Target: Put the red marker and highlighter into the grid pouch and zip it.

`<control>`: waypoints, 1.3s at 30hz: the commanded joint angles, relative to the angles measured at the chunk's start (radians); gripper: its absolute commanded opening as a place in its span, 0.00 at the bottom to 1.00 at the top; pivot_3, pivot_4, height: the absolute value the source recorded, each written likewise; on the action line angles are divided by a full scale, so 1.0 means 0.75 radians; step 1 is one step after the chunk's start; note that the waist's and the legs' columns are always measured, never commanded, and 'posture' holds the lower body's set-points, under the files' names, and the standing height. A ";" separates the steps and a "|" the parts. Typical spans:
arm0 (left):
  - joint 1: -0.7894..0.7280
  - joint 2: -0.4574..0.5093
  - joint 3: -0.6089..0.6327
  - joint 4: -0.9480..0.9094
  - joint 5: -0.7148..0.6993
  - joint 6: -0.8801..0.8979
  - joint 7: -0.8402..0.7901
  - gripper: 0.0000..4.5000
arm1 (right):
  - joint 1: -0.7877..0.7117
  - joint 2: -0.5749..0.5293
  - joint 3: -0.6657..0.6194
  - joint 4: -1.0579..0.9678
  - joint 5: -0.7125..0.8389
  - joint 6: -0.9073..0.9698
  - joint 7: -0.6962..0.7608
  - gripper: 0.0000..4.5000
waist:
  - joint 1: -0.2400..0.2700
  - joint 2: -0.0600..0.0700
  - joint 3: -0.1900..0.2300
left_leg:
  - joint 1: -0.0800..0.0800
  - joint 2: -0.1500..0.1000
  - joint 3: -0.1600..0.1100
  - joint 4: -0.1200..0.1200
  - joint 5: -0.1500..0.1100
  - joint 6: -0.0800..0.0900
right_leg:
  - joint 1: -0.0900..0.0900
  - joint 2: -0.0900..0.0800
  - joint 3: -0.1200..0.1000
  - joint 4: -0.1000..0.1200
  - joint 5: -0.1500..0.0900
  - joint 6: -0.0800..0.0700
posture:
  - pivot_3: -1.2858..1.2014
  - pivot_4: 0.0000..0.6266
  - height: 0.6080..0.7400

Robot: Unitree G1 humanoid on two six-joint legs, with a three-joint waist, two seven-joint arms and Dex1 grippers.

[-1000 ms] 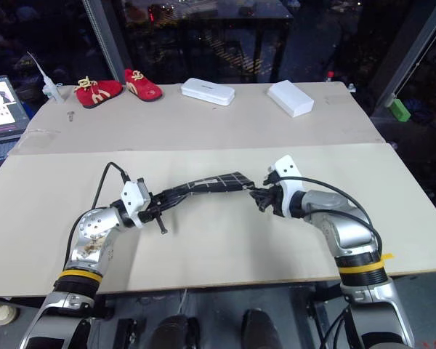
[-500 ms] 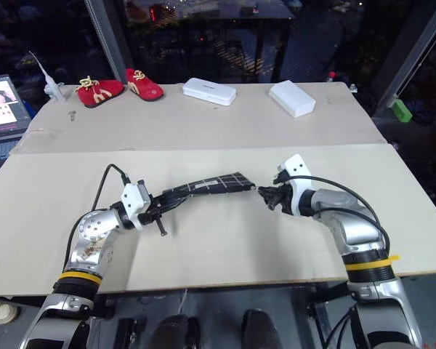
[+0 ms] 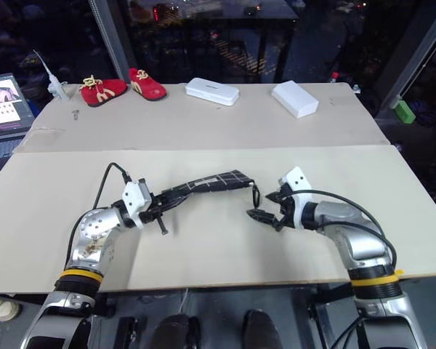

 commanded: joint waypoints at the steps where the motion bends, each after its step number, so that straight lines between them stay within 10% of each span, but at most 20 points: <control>1: -0.048 0.001 -0.041 -0.004 -0.003 -0.073 -0.087 0.00 | 0.106 -0.113 -0.258 -0.182 0.167 0.001 0.115 0.98 | 0.011 0.000 0.000 | -0.002 0.000 0.000 0.000 0.000 0.001 | 0.000 0.000 -0.001 -0.003 0.000 0.001 | 0.52 0.24 1.00; 13: -0.157 -0.035 -0.127 0.210 -0.022 -0.194 -0.344 0.00 | 0.395 -0.102 -0.343 -0.389 0.214 -0.019 0.038 0.98 | 0.003 0.000 0.000 | 0.002 0.000 0.000 0.003 -0.002 0.003 | 0.005 0.002 0.002 -0.009 0.002 0.002 | 0.52 0.24 1.00; 23: -0.140 -0.025 -0.048 0.052 -0.155 0.133 -0.302 0.80 | 0.356 -0.128 -0.289 -0.306 0.172 -0.038 0.007 1.00 | 0.008 0.000 0.000 | -0.001 0.000 -0.002 0.003 -0.003 0.004 | 0.003 0.002 0.002 -0.010 0.002 0.002 | 0.52 0.24 1.00; 29: 0.047 0.122 0.135 -0.352 -0.411 0.910 0.020 0.80 | 0.267 -0.139 -0.266 -0.143 0.127 -0.092 0.029 1.00 | -0.012 0.000 0.000 | 0.000 0.002 -0.004 0.002 -0.003 0.004 | 0.004 0.003 0.003 -0.008 0.001 0.004 | 0.52 0.24 1.00; 39: 0.354 0.223 0.599 -0.538 -0.487 1.136 0.462 0.80 | 0.152 -0.124 -0.292 0.190 0.069 -0.236 0.027 1.00 | -0.020 0.000 0.000 | 0.002 0.002 -0.004 0.002 -0.003 0.004 | 0.005 0.001 0.003 -0.007 0.001 0.004 | 0.52 0.24 1.00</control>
